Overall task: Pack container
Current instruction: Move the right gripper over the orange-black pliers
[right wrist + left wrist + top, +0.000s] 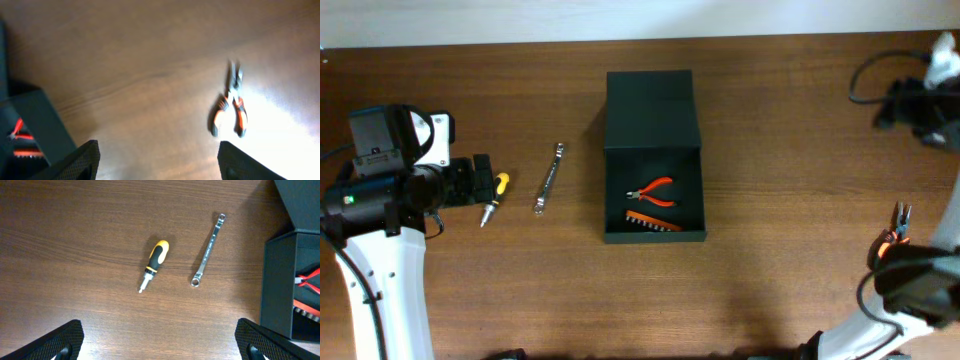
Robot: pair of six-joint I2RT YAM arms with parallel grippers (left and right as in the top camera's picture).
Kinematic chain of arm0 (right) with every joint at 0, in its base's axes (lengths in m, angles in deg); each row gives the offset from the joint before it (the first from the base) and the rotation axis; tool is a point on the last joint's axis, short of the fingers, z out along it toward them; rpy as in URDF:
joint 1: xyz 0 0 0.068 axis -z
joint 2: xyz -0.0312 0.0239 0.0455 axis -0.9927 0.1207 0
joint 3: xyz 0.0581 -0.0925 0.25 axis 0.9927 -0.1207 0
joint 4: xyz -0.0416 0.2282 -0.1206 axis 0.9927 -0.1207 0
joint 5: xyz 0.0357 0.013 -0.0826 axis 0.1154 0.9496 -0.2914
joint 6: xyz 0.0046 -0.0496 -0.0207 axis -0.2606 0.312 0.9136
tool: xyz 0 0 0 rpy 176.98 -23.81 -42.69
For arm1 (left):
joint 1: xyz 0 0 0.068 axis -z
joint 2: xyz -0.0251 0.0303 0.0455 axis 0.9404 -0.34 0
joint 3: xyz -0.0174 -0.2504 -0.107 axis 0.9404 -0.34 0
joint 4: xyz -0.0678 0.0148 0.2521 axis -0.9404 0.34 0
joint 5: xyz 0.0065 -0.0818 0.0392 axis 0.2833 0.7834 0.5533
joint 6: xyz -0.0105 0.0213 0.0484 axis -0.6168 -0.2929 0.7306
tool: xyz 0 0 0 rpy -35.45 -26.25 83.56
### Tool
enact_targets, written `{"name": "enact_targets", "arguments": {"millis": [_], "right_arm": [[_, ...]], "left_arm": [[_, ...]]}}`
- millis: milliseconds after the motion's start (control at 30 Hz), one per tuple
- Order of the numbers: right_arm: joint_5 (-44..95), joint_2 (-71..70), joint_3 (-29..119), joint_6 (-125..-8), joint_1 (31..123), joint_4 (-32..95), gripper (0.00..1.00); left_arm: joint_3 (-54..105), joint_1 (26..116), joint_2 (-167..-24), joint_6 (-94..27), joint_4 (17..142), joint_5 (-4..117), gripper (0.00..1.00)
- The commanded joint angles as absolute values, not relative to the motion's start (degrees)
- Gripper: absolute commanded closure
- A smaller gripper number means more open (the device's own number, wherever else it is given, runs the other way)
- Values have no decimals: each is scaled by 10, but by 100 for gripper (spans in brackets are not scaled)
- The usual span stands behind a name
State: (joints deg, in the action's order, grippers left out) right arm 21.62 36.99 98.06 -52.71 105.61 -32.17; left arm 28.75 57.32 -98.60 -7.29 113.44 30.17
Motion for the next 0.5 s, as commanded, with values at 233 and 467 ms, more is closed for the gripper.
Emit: {"name": "enact_targets", "arguments": {"millis": [233,467], "right_arm": [[180,127,645,-541,1204,-226,13],[180,140,454,-545,1250,-102,0]], "left_arm": [[297,575,-988,-70,1134,313,1],[297,575,-988,-70,1135,315,1]]}}
